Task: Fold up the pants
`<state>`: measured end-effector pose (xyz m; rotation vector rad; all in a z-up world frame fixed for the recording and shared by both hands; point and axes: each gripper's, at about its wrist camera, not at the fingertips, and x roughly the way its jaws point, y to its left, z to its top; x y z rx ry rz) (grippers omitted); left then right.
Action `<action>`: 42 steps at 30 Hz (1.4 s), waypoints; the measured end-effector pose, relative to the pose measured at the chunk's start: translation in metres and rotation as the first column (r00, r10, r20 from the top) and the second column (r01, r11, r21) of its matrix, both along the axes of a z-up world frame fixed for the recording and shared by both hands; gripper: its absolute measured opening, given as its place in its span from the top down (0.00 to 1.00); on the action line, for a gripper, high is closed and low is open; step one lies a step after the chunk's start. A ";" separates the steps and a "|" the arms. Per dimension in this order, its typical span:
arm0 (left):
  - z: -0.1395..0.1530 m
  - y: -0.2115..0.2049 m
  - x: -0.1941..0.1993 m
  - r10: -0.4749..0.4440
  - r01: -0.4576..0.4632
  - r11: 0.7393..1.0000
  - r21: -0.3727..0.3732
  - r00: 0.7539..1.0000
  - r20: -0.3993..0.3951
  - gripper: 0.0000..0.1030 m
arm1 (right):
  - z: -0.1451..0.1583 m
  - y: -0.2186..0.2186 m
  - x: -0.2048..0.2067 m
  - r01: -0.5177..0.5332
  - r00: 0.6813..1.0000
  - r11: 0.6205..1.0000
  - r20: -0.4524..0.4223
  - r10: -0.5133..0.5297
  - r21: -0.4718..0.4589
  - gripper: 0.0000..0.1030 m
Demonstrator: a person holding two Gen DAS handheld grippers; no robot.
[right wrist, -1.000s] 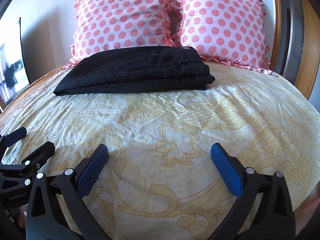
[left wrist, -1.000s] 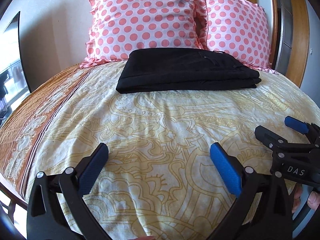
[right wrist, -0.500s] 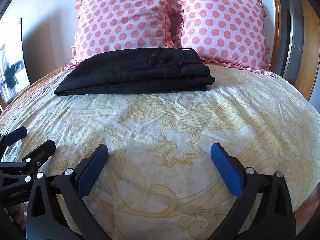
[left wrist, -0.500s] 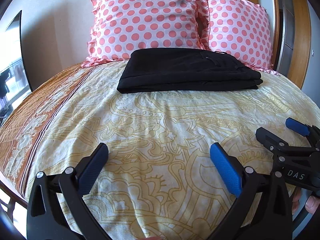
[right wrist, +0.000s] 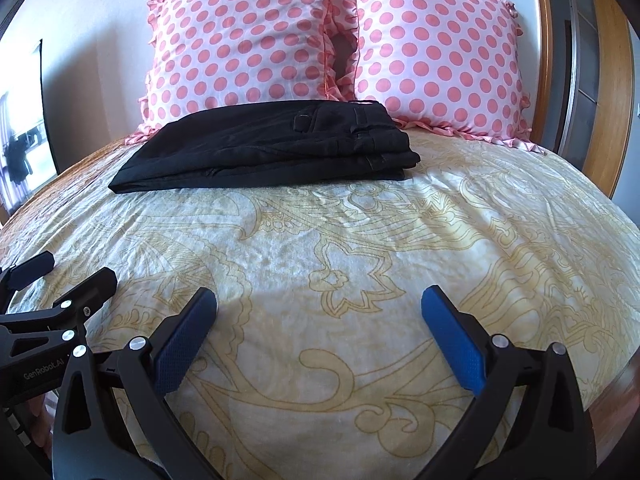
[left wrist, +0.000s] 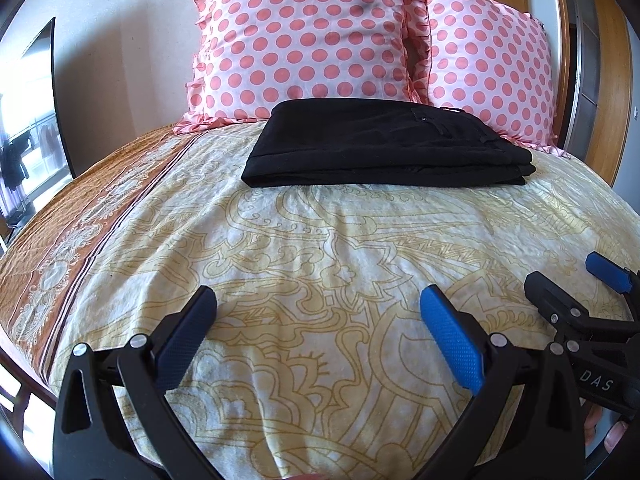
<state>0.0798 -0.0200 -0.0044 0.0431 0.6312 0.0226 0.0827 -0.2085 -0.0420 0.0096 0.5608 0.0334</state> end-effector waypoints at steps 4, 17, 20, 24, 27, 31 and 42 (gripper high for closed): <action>0.000 0.000 0.000 0.000 0.000 1.000 0.000 1.000 0.003 0.02 | -0.001 0.000 -0.001 -0.003 1.000 1.000 0.014 0.003 0.001 0.01; 0.000 0.000 0.000 0.000 0.000 1.000 0.000 1.000 0.002 0.02 | -0.002 0.000 -0.002 -0.003 1.000 1.000 0.017 0.003 0.001 0.01; 0.000 0.000 -0.001 0.000 0.000 1.000 0.000 1.000 0.002 0.02 | -0.002 0.000 -0.002 -0.002 1.000 1.000 0.017 0.002 0.001 0.01; 0.000 0.000 -0.001 0.000 0.000 1.000 0.000 1.000 0.002 0.02 | -0.002 0.000 -0.002 -0.002 1.000 1.000 0.017 0.002 0.001 0.01; 0.000 0.000 0.000 0.000 0.000 1.000 -0.001 1.000 0.001 0.02 | -0.002 0.000 -0.002 -0.002 1.000 1.000 0.017 0.002 0.001 0.01; 0.000 0.000 0.000 0.000 0.000 1.000 0.000 1.000 0.001 0.02 | -0.002 0.000 -0.002 -0.002 1.000 1.000 0.018 0.002 0.001 0.01; 0.000 0.001 0.000 -0.001 0.001 1.000 0.000 1.000 0.001 0.02 | -0.002 0.001 -0.003 -0.002 1.000 1.000 0.018 0.002 0.001 0.01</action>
